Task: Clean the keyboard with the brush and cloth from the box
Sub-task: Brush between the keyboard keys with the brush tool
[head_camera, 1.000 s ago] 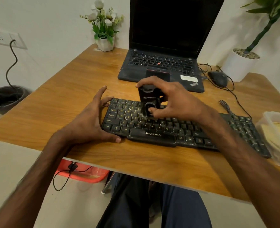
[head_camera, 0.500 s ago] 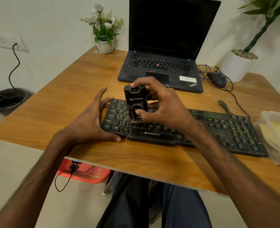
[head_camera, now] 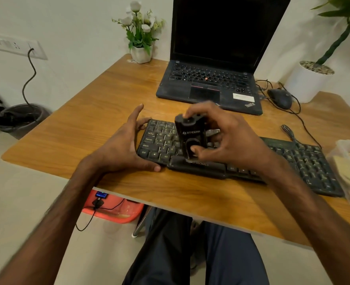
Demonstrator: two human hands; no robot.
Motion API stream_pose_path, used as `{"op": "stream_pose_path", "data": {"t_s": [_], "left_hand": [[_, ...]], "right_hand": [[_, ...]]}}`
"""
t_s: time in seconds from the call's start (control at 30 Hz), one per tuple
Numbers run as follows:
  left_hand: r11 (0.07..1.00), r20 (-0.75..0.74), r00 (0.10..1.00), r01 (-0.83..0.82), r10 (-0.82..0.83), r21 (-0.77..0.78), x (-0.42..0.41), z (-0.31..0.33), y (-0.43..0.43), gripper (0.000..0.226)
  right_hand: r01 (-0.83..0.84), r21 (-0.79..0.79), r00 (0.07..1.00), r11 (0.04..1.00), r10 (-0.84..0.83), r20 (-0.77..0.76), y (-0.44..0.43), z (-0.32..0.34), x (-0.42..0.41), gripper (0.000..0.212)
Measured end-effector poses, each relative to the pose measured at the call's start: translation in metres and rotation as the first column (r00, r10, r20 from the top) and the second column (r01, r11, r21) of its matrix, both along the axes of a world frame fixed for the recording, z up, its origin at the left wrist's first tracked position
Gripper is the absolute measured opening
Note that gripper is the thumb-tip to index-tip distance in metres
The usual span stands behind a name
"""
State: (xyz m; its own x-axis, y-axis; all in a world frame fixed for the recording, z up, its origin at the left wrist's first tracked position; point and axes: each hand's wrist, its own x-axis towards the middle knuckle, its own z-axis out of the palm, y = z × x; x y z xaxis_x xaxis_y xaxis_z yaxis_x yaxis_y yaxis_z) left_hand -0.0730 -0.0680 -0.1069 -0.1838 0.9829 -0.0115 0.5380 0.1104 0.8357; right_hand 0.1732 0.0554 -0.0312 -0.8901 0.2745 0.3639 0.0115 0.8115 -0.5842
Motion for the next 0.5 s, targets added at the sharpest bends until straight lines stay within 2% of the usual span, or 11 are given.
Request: {"op": "stream_pose_path", "data": {"t_s": [0.1,0.2,0.33,0.5], "left_hand": [[1.0,-0.001,1.0,0.001,-0.001,0.007,0.002,0.002,-0.001,0.158],[1.0,0.002,1.0,0.013,-0.014,0.028,0.003,0.003,-0.002,0.156],[1.0,-0.001,1.0,0.017,-0.017,0.02,0.002,0.001,-0.003,0.156],[1.0,-0.035,0.999,0.016,-0.016,0.01,0.001,0.003,-0.002,0.158]], "right_hand": [[-0.013,-0.071,0.993,0.997,0.005,-0.117,-0.01,-0.007,-0.024,0.061],[-0.039,-0.057,0.99,0.998,0.03,-0.141,-0.021,-0.023,-0.05,0.058],[-0.017,-0.04,0.997,0.999,0.014,-0.073,-0.01,-0.019,-0.026,0.06],[0.159,-0.162,0.987,0.974,-0.152,0.055,0.019,-0.008,0.057,0.063]]}}
